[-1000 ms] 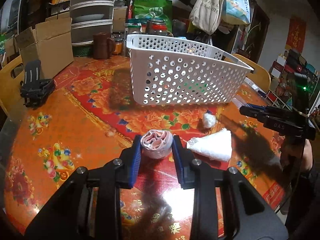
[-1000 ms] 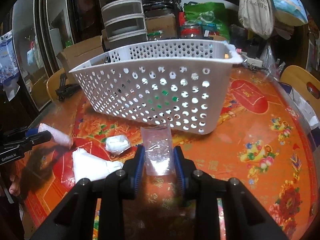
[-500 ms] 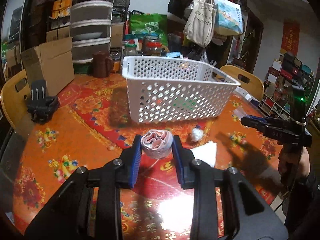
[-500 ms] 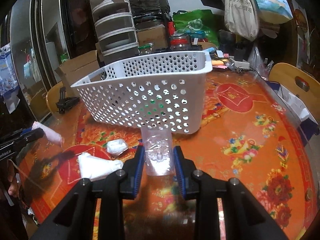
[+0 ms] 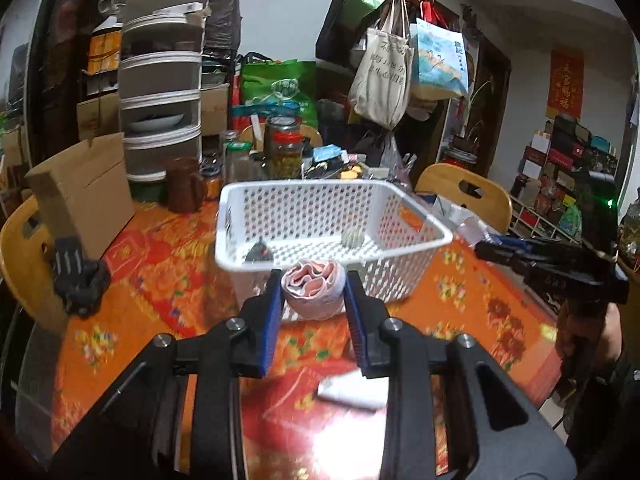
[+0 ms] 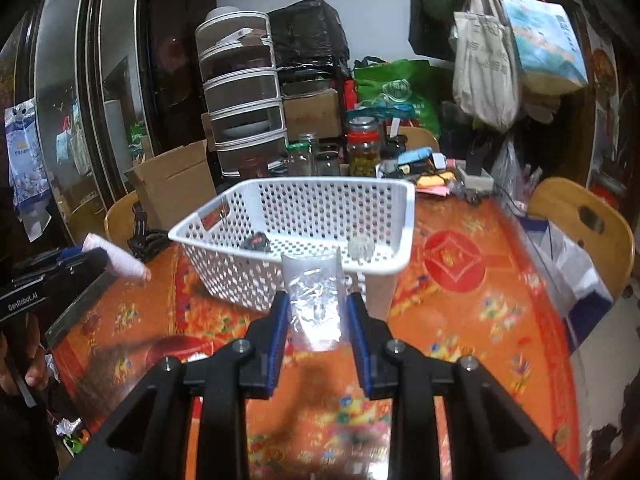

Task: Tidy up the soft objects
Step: 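Carry the rolled towel and clear cup over the white basket with both tools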

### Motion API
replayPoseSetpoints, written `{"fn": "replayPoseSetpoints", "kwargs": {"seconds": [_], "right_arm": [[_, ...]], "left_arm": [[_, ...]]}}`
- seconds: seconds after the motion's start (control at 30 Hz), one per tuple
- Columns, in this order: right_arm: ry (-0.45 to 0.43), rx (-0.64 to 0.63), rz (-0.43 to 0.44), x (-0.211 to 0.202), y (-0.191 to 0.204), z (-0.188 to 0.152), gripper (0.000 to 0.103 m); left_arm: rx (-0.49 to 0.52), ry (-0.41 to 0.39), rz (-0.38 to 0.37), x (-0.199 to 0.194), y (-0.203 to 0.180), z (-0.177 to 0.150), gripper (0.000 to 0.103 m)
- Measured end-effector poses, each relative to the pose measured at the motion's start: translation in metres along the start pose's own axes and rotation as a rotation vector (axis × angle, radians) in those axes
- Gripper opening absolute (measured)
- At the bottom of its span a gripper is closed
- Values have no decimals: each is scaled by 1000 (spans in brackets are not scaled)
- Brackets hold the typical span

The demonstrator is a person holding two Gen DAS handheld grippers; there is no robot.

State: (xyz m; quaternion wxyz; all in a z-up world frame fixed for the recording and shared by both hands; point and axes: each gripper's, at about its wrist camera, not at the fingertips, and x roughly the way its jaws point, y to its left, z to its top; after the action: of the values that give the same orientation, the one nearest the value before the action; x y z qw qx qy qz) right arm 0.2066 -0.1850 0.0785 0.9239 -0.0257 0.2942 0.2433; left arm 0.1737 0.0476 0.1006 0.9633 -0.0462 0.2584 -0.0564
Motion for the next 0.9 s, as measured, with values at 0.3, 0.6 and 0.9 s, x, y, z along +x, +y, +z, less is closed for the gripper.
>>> {"fn": "replayPoseSetpoints", "kwargs": {"seconds": [0.3,0.6,0.9], "right_arm": [[87,-63,-67,51,5,61,28],[255,-76,-120,122,-6,80,28],[403,-95,-176,177,-11,73,28]], "left_arm": [[7,46,5,52,-7,73,28],[-25,180,13,140,-2,105,28],[-41,337,79,227,8,93,28]]}}
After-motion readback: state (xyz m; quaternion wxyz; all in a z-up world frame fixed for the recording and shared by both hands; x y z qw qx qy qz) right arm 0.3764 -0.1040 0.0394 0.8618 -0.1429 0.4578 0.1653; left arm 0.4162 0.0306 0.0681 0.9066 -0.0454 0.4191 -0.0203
